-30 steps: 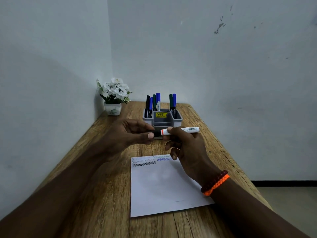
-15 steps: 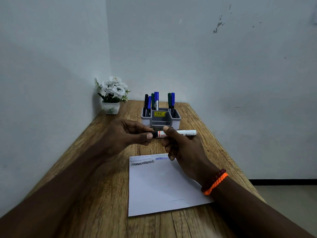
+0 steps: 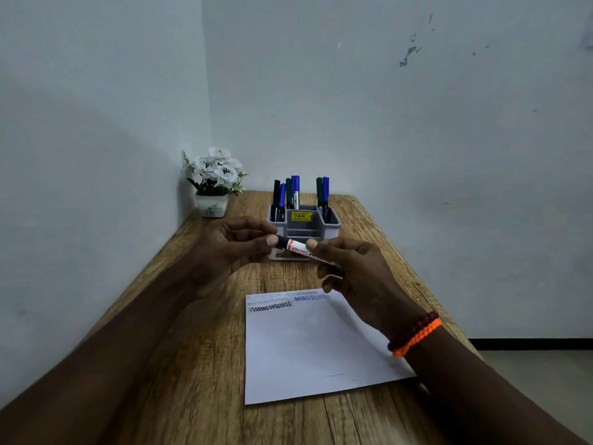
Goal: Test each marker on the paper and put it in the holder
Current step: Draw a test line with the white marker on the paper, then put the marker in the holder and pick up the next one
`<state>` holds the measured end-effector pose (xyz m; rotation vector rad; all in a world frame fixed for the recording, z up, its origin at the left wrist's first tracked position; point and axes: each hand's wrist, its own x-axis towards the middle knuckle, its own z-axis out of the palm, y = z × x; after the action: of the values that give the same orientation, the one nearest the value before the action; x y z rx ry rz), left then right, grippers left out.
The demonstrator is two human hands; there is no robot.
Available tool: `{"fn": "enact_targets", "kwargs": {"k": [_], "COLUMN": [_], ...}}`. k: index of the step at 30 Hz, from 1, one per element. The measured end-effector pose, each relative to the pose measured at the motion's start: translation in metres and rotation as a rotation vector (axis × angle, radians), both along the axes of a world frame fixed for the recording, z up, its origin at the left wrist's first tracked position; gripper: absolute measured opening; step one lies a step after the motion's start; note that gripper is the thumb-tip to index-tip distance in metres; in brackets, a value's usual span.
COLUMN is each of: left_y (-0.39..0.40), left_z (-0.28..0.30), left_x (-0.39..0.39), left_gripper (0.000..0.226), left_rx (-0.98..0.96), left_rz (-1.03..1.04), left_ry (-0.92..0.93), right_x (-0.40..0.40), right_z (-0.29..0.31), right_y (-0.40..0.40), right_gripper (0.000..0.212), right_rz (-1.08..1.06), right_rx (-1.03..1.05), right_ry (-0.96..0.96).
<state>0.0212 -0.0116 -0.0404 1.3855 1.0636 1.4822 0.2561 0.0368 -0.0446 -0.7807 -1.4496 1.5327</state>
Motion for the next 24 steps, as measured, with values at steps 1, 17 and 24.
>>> {"fn": "enact_targets", "kwargs": {"k": [1,17,24], "left_y": [0.000,0.012,0.019], "left_z": [0.000,-0.029,-0.032], "left_x": [0.000,0.002,0.001], "left_gripper": [0.029,0.024,0.019], "left_rx": [0.008,0.031,-0.018], "left_rz": [0.020,0.655,0.638], "left_ry": [-0.024,0.944,0.996], "right_x": [-0.002,-0.015,-0.046], "right_z": [0.000,0.020,0.073], "right_y": [-0.002,0.000,0.045], "right_gripper": [0.035,0.060,0.047], "right_rz": [0.031,0.024,-0.210], "right_rx": [0.009,0.257,0.461], "right_ry": [-0.042,-0.257,-0.239]}}
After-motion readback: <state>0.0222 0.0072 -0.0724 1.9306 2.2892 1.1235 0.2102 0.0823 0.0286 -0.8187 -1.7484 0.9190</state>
